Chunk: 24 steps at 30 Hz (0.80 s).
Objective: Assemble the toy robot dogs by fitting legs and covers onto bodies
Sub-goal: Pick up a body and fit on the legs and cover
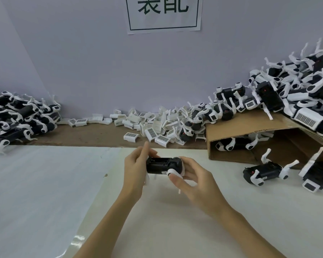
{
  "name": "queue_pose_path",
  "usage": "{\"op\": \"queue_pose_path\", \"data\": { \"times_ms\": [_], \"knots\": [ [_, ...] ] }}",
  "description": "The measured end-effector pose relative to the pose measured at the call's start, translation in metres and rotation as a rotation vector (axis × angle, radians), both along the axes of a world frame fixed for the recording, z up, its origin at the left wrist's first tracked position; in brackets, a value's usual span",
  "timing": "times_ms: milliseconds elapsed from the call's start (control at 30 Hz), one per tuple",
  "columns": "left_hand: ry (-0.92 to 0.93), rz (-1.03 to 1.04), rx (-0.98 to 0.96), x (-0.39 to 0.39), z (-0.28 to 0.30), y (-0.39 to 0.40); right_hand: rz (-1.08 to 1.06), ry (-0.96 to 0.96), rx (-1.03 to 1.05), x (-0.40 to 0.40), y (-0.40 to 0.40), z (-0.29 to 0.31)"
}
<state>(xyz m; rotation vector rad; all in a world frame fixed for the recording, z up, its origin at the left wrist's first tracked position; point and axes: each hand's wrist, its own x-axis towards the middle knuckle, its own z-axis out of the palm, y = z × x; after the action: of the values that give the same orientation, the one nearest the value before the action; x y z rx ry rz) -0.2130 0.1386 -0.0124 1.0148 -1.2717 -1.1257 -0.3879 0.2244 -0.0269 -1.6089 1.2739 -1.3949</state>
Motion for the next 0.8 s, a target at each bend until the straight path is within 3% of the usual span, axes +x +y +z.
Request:
{"op": "queue_pose_path", "data": {
  "times_ms": [100, 233, 333, 467, 567, 700, 800],
  "knots": [
    [0.137, 0.045, 0.230, 0.002, -0.003, -0.006, 0.020, -0.047, 0.026, 0.004, -0.002, 0.004],
    [0.778, -0.070, 0.637, 0.013, -0.002, -0.013, 0.049, -0.125, 0.046, 0.013, -0.006, 0.006],
    [1.060, -0.241, 0.831, 0.020, 0.001, -0.017, 0.035, -0.048, 0.062, 0.021, -0.013, 0.001],
    [1.036, -0.448, 0.921, 0.023, 0.004, -0.015, -0.054, 0.174, 0.056, 0.024, -0.039, -0.001],
    [1.017, -0.480, 0.922, 0.023, -0.001, -0.021, -0.157, 0.288, -0.010, 0.025, -0.068, 0.005],
    [1.081, -0.387, 0.811, 0.025, 0.000, -0.025, -0.209, 0.551, -0.060, 0.017, -0.115, 0.011],
    [0.983, -0.198, 0.608, 0.030, -0.006, -0.031, -0.164, 0.811, 0.049, 0.012, -0.143, 0.009]
  ]
}}
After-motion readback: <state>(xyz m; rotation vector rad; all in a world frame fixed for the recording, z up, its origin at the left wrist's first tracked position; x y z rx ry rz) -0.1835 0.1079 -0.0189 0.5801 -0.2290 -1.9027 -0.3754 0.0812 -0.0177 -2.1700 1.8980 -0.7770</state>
